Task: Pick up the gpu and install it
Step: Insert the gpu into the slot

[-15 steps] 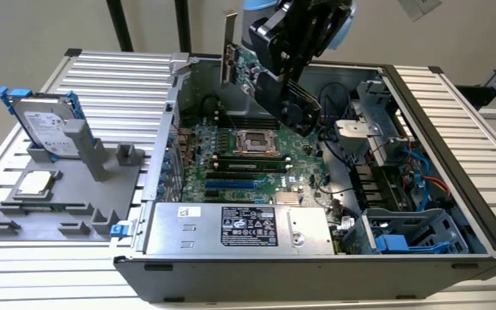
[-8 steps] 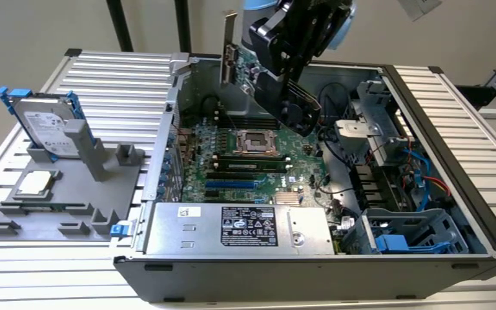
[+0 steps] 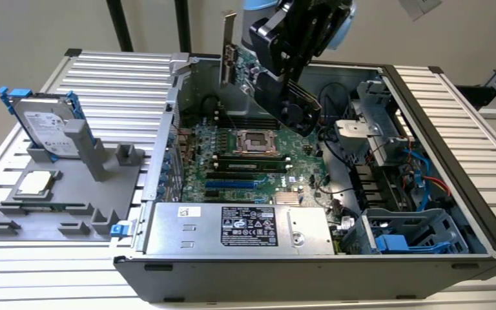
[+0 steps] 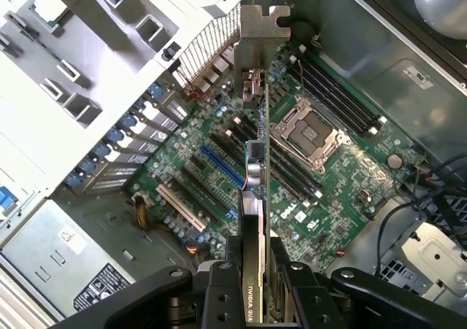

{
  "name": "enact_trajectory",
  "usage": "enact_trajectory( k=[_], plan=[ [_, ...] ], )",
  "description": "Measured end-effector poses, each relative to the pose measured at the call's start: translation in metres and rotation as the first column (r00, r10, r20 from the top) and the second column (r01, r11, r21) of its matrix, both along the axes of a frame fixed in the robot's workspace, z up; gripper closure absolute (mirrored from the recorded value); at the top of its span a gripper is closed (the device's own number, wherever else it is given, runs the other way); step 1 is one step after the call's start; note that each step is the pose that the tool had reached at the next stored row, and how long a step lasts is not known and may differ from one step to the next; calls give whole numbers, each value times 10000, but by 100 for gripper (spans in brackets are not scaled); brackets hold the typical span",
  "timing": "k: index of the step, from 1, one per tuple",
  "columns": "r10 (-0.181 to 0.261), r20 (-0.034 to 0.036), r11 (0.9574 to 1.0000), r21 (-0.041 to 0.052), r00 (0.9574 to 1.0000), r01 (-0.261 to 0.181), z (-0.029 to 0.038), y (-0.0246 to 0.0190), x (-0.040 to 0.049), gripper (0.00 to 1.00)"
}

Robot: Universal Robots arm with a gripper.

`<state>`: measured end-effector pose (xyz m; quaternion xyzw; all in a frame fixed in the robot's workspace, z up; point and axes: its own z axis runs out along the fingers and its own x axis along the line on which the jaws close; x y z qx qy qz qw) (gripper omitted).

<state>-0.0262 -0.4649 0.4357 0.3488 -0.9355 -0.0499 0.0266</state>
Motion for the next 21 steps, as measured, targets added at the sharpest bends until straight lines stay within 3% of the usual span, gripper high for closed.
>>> enact_trajectory(
  k=[11, 21],
  plan=[
    [126, 0, 9999, 0, 9999, -126, 0, 0, 0, 100],
    [753, 0, 9972, 0, 9972, -753, 0, 0, 0, 100]
  ],
)
